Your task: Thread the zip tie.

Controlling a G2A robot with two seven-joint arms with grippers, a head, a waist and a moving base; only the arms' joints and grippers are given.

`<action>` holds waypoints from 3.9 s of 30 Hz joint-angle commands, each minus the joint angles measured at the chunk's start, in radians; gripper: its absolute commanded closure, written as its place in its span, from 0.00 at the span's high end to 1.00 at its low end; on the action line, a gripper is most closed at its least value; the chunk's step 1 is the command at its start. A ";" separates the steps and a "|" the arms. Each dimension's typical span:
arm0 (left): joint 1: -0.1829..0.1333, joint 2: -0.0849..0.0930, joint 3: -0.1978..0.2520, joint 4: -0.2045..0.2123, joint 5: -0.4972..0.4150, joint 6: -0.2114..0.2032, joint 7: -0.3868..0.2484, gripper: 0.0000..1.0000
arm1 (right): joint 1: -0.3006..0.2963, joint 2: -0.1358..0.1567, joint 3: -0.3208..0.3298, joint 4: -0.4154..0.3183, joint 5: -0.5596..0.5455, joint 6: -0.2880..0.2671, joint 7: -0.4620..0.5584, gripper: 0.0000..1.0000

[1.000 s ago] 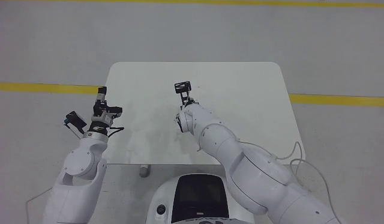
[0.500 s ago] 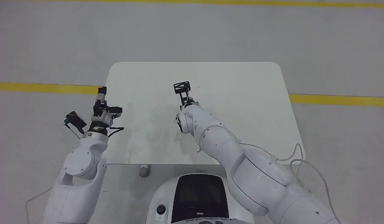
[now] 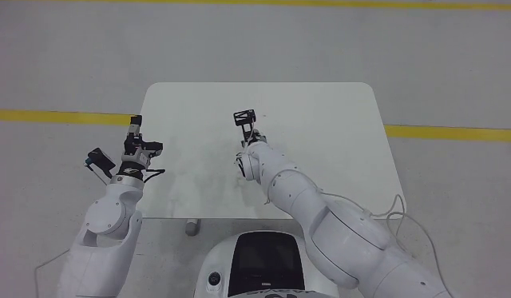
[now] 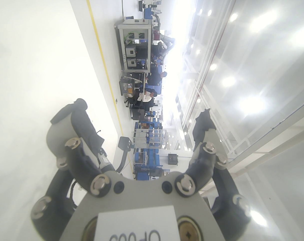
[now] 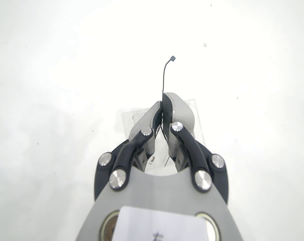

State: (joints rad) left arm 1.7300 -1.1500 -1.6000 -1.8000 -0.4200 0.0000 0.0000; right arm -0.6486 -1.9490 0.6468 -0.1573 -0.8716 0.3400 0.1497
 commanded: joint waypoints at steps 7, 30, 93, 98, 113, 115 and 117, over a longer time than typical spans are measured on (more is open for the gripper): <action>0.000 0.000 0.000 0.000 0.000 0.000 0.000 1.00 | -0.025 0.015 0.017 -0.046 -0.021 0.000 -0.033 0.00; 0.000 0.000 0.000 0.000 0.000 0.000 0.000 1.00 | -0.250 0.199 0.158 -0.503 -0.216 0.000 -0.013 0.00; 0.000 0.000 0.000 0.000 0.000 0.000 0.000 1.00 | -0.419 0.337 0.402 -0.681 -0.215 -0.574 -0.032 0.00; 0.000 0.000 0.000 0.000 0.000 0.000 0.000 1.00 | -0.438 0.344 0.421 -0.699 -0.194 -0.576 -0.052 0.00; 0.000 0.000 0.000 0.000 0.000 0.000 0.000 1.00 | -0.441 0.357 0.433 -0.686 -0.156 -0.680 -0.080 0.00; 0.000 0.000 0.000 0.000 0.000 0.000 0.000 1.00 | -0.441 0.357 0.433 -0.686 -0.156 -0.680 -0.080 0.00; 0.000 0.000 0.000 0.000 0.000 0.000 0.000 1.00 | -0.441 0.357 0.433 -0.686 -0.156 -0.680 -0.080 0.00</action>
State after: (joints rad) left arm 1.7300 -1.1500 -1.6000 -1.8000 -0.4200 0.0000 0.0000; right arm -1.0895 -1.5916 1.0803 -0.8432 -1.0275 -0.3399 0.0698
